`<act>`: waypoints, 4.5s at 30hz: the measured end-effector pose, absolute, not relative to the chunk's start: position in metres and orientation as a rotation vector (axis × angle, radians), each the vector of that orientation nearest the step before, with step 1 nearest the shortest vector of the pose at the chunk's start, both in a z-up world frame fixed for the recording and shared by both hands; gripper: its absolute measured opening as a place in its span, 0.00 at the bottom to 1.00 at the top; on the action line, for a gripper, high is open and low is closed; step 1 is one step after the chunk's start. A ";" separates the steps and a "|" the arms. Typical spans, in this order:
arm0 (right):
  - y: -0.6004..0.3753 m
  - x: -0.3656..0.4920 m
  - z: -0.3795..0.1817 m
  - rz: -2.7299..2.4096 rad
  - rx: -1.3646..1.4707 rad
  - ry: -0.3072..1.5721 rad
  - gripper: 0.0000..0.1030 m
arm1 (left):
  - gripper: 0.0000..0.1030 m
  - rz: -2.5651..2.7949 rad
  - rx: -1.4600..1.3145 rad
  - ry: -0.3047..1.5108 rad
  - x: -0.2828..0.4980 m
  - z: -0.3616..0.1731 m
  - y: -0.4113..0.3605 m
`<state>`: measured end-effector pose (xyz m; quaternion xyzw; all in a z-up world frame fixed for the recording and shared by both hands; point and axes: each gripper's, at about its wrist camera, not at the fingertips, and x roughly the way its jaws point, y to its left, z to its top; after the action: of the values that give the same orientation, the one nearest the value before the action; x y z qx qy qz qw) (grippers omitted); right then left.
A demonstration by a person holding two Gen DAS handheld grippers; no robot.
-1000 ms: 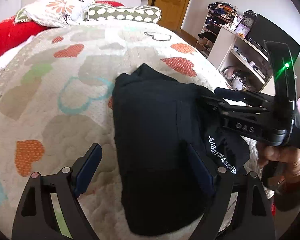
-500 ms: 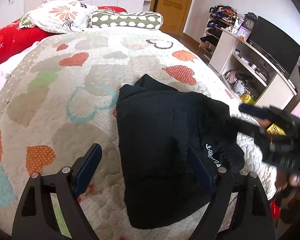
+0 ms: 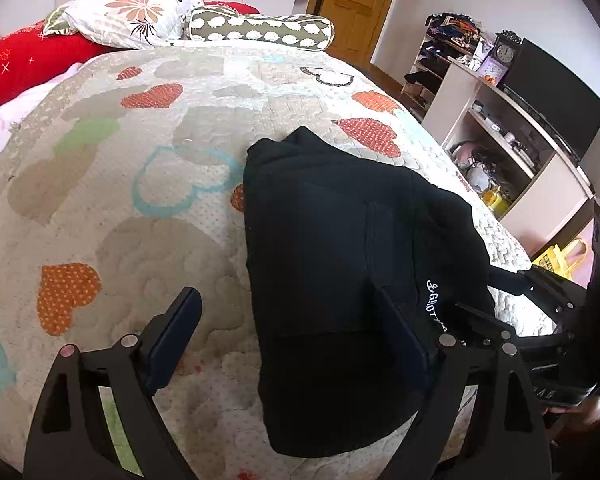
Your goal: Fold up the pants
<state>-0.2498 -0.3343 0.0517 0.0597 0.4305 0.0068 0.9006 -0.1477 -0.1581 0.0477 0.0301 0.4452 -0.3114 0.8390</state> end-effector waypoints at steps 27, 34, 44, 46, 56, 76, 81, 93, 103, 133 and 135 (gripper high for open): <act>-0.343 -0.199 0.045 -0.136 0.241 0.858 0.84 | 0.92 -0.659 0.071 0.950 -0.149 0.046 -0.162; -0.346 -0.196 0.034 -0.147 0.254 0.875 0.99 | 0.94 -0.663 0.053 0.959 -0.146 0.041 -0.163; -0.347 -0.193 0.032 -0.151 0.260 0.908 1.00 | 0.96 -0.663 0.038 0.969 -0.144 0.039 -0.162; -0.350 -0.194 0.035 -0.157 0.282 0.928 1.00 | 0.96 -0.665 0.035 0.970 -0.145 0.041 -0.161; -0.354 -0.213 0.078 -0.198 0.217 0.853 1.00 | 0.96 -0.677 0.033 0.887 -0.144 0.067 -0.151; -0.381 -0.223 0.040 0.025 0.409 0.868 0.99 | 0.96 -0.816 -0.143 1.086 -0.099 0.030 -0.150; -0.376 -0.211 0.032 0.103 0.404 0.805 0.93 | 0.99 -0.845 -0.127 1.085 -0.096 0.027 -0.162; -0.373 -0.197 0.049 0.207 0.457 0.748 0.36 | 0.46 -0.916 -0.108 1.071 -0.095 0.035 -0.169; -0.346 -0.125 0.092 0.250 0.378 0.675 0.36 | 0.37 -0.845 -0.099 0.950 -0.051 0.082 -0.146; -0.303 -0.080 0.041 0.017 0.057 0.888 0.56 | 0.77 -0.422 0.115 0.856 -0.027 0.046 -0.141; -0.307 -0.084 0.044 0.016 0.098 0.867 0.57 | 0.77 -0.416 0.109 0.849 -0.028 0.045 -0.140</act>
<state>-0.0843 -0.3073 0.0439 0.0477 0.4198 0.0077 0.9063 -0.0279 -0.1404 0.0450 0.0527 0.4085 -0.2002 0.8890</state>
